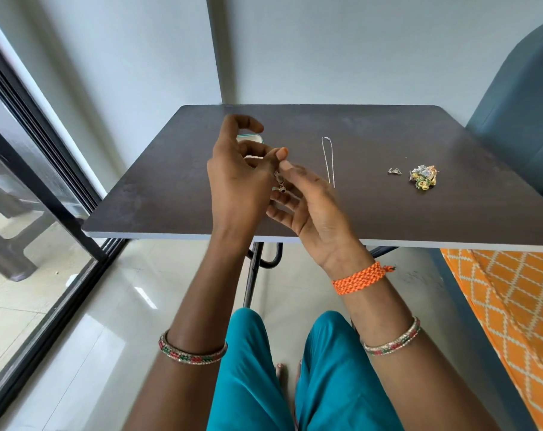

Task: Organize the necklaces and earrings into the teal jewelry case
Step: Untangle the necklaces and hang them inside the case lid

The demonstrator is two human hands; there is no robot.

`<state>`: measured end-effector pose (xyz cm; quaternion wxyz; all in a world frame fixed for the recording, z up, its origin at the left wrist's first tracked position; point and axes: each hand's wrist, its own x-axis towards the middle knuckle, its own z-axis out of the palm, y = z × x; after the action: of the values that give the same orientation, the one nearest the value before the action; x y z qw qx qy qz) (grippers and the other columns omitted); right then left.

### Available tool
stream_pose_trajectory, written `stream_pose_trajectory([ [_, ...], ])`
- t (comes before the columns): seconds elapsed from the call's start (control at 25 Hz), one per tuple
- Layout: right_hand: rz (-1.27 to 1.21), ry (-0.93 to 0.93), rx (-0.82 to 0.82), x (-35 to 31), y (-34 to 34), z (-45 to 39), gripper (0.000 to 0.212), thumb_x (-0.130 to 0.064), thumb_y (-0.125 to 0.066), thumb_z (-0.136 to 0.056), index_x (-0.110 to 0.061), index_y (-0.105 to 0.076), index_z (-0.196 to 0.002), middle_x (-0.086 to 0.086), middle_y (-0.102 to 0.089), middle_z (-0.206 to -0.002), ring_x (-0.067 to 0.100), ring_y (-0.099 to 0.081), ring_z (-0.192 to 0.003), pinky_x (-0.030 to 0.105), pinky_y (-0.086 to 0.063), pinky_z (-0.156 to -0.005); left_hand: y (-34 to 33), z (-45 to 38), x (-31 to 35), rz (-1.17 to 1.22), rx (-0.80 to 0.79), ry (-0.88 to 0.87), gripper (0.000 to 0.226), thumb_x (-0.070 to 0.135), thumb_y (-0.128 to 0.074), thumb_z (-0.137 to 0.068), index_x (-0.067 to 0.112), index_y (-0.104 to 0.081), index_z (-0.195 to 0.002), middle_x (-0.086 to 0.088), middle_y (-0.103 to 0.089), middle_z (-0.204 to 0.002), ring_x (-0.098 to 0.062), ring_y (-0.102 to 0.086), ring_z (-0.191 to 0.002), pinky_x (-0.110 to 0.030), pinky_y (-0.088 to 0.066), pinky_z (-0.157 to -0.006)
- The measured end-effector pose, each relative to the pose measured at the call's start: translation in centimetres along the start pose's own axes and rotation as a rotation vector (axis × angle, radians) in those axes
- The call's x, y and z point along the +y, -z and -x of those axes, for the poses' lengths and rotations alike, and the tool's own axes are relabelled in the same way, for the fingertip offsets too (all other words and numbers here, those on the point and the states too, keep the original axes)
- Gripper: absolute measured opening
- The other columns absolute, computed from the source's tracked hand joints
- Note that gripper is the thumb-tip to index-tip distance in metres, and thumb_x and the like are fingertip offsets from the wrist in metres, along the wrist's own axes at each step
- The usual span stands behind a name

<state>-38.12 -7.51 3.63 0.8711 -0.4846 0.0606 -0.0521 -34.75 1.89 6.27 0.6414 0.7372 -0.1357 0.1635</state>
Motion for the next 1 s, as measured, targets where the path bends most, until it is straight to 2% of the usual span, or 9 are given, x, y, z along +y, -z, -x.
stream_pose_trajectory([
  [0.12,0.183,0.081,0.110,0.4,0.2,-0.3,0.003,-0.022,-0.067,-0.085,-0.021,-0.069,-0.083,-0.009,-0.070,-0.071,0.009,-0.062,-0.083,0.028,-0.053,-0.068,0.2,0.1,-0.2,0.010,0.007,0.011,0.029,0.012,-0.072,-0.079,0.027,-0.050,-0.091,0.005,-0.065,-0.068,-0.011,-0.066,-0.062,-0.022,-0.051,-0.055],
  [0.2,0.329,0.157,0.172,0.2,0.5,-0.4,0.001,-0.022,-0.069,-0.084,-0.022,-0.069,-0.084,-0.011,-0.070,-0.074,0.005,-0.063,-0.084,0.026,-0.052,-0.070,0.4,0.1,-0.7,0.070,0.057,0.030,0.031,0.013,-0.072,-0.080,0.030,-0.048,-0.087,0.000,-0.068,-0.073,-0.019,-0.068,-0.066,-0.033,-0.057,-0.062],
  [0.32,0.439,0.264,0.147,-0.2,0.3,-0.1,0.009,-0.017,-0.062,-0.089,-0.019,-0.067,-0.083,-0.013,-0.067,-0.074,-0.007,-0.063,-0.071,0.013,-0.048,-0.062,0.5,0.1,-1.4,0.177,0.105,0.057,0.032,0.007,-0.070,-0.081,0.026,-0.044,-0.086,-0.011,-0.068,-0.077,-0.024,-0.067,-0.064,-0.038,-0.058,-0.067],
  [0.4,0.475,0.292,0.049,0.0,0.0,0.1,0.016,-0.011,-0.054,-0.094,-0.018,-0.064,-0.083,-0.012,-0.065,-0.074,-0.012,-0.060,-0.065,0.006,-0.044,-0.059,0.6,0.0,-1.6,0.337,0.082,0.162,0.029,0.001,-0.064,-0.086,0.019,-0.042,-0.088,-0.013,-0.063,-0.075,-0.020,-0.063,-0.060,-0.031,-0.056,-0.061],
  [0.48,0.576,0.339,-0.036,0.4,0.0,0.0,0.023,-0.008,-0.049,-0.096,-0.020,-0.061,-0.081,-0.016,-0.062,-0.072,-0.012,-0.057,-0.064,0.004,-0.041,-0.061,0.8,-0.2,-1.7,0.583,0.064,0.374,0.025,-0.003,-0.055,-0.090,0.016,-0.040,-0.089,-0.010,-0.059,-0.074,-0.015,-0.060,-0.056,-0.024,-0.055,-0.058],
  [0.6,0.734,0.416,-0.043,1.2,0.8,-0.5,0.022,-0.010,-0.050,-0.094,-0.024,-0.059,-0.080,-0.020,-0.059,-0.066,-0.008,-0.054,-0.063,0.007,-0.039,-0.062,0.9,-0.1,-2.2,0.841,0.031,0.559,0.021,-0.004,-0.050,-0.093,0.015,-0.040,-0.090,-0.010,-0.056,-0.077,-0.009,-0.056,-0.048,-0.022,-0.055,-0.056],
  [0.8,0.778,0.407,0.014,1.6,1.7,-0.9,0.008,-0.018,-0.058,-0.092,-0.015,-0.065,-0.089,-0.010,-0.066,-0.081,0.000,-0.058,-0.078,0.016,-0.047,-0.073,0.5,0.5,-2.7,0.585,0.045,0.359,0.019,0.001,-0.057,-0.091,0.015,-0.046,-0.089,-0.013,-0.060,-0.079,-0.020,-0.059,-0.062,-0.027,-0.053,-0.059],
  [0.92,0.671,0.213,-0.051,0.7,1.9,-0.6,0.008,-0.017,-0.064,-0.088,-0.022,-0.068,-0.092,-0.009,-0.070,-0.091,0.001,-0.061,-0.087,0.017,-0.047,-0.078,1.5,0.0,-2.4,0.314,-0.089,0.192,0.020,0.003,-0.065,-0.086,0.016,-0.050,-0.088,-0.010,-0.064,-0.072,-0.021,-0.058,-0.062,-0.030,-0.051,-0.061],
  [1.0,0.533,0.110,-0.070,0.1,1.6,-0.6,0.011,-0.021,-0.061,-0.090,-0.023,-0.071,-0.094,-0.007,-0.071,-0.095,0.004,-0.062,-0.094,0.025,-0.048,-0.086,1.8,-0.1,-2.1,0.207,-0.140,0.127,0.022,0.005,-0.068,-0.083,0.018,-0.051,-0.089,-0.009,-0.065,-0.070,-0.022,-0.059,-0.064,-0.031,-0.051,-0.063],
])
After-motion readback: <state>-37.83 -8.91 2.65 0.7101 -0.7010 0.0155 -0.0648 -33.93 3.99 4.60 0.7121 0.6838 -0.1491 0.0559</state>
